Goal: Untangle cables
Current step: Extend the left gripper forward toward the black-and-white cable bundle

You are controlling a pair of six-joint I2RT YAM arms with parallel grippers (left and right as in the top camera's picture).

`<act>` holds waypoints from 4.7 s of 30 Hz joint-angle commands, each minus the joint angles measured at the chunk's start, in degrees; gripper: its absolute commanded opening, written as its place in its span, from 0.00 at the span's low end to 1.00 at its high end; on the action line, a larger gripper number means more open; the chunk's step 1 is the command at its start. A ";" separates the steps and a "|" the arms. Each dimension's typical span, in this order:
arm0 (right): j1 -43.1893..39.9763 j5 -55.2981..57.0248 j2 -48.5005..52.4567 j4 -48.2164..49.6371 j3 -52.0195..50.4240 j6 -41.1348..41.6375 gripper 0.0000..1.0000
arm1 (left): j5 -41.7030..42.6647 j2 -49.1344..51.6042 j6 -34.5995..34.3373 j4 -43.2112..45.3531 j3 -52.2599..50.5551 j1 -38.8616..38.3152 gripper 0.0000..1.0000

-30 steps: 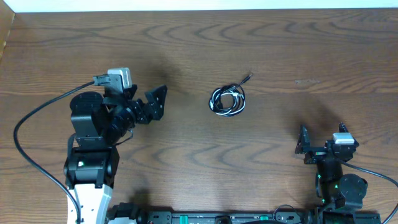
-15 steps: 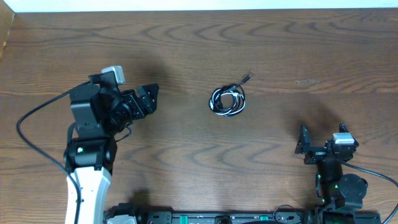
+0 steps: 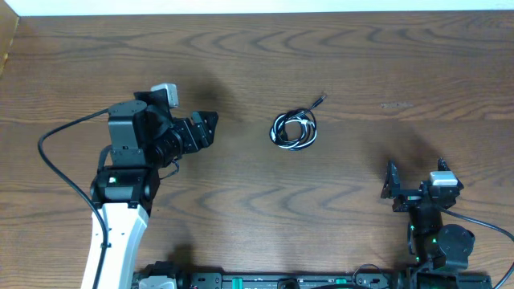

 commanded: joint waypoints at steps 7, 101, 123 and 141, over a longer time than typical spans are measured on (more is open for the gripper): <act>-0.42 0.22 -0.24 -0.13 -0.20 0.57 0.99 | -1.18 0.00 2.16 -2.64 1.64 -0.13 0.80; -0.42 0.22 -0.24 -0.13 -0.20 0.57 0.99 | -1.18 4.09 2.16 -1.64 1.68 -0.13 0.81; -0.42 0.22 -0.24 -0.13 -0.20 0.57 0.99 | -2.73 4.09 2.56 -0.48 1.68 -0.13 0.81; -0.42 0.22 -0.24 -0.13 -0.20 0.57 0.99 | -2.73 4.11 2.56 -0.04 1.68 -0.13 0.80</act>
